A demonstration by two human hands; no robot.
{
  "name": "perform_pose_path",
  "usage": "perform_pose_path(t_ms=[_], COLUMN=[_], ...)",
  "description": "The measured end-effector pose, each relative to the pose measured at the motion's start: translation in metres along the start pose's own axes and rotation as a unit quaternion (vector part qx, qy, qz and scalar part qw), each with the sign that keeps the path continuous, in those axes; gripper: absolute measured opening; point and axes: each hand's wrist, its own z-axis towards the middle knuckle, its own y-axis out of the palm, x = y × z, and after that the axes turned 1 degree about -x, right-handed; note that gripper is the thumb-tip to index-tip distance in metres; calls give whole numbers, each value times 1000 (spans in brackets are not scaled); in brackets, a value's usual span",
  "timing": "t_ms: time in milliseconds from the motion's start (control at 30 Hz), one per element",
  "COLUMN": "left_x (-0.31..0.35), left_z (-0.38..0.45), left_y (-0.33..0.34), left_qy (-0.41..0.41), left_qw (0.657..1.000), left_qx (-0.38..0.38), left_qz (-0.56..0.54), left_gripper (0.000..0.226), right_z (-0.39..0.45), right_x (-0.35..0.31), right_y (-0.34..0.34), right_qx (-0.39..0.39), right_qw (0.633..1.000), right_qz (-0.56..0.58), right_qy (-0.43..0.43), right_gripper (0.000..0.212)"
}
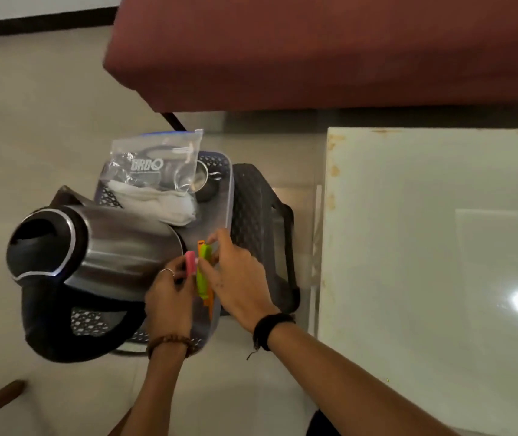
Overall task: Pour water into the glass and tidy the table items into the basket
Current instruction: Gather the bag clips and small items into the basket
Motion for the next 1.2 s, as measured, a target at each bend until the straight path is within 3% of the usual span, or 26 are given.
perform_pose_path(t_ms=[100, 233, 267, 367, 500, 733, 867, 1033, 1133, 1200], left_x=[-1, 27, 37, 71, 113, 198, 238, 277, 295, 302], left_z=[3, -25, -36, -77, -147, -302, -384, -448, -470, -470], left_y=[5, 24, 36, 82, 172, 339, 423, 522, 580, 609], left_qy=[38, 176, 197, 237, 238, 379, 450, 537, 609, 625], left_qw=[998, 974, 972, 970, 954, 840, 764, 695, 641, 624], left_qx=[11, 78, 64, -17, -174, -371, -433, -434, -390, -353], left_qz=[47, 119, 113, 56, 44, 117, 163, 199, 258, 310], left_gripper=[32, 7, 2, 14, 14, 7, 12, 28, 51, 57], right_z=[0, -13, -19, -44, -103, -253, -332, -398, -427, -435], right_x=[8, 29, 40, 79, 151, 276, 330, 390, 424, 441], right_y=[5, -19, -33, -83, -175, -356, -432, -504, -538, -553], right_qx=[-3, 53, 71, 118, 218, 403, 466, 498, 499, 479], right_qw=[1000, 998, 997, 992, 969, 885, 835, 787, 767, 767], right_qz=[-18, 18, 23, 36, 27, 3, 9, -14, -41, -36], right_qy=[-6, -21, -10, 33, 112, 233, 293, 363, 400, 425], right_gripper=[23, 13, 12, 13, 12, 11, 12, 18, 24, 28])
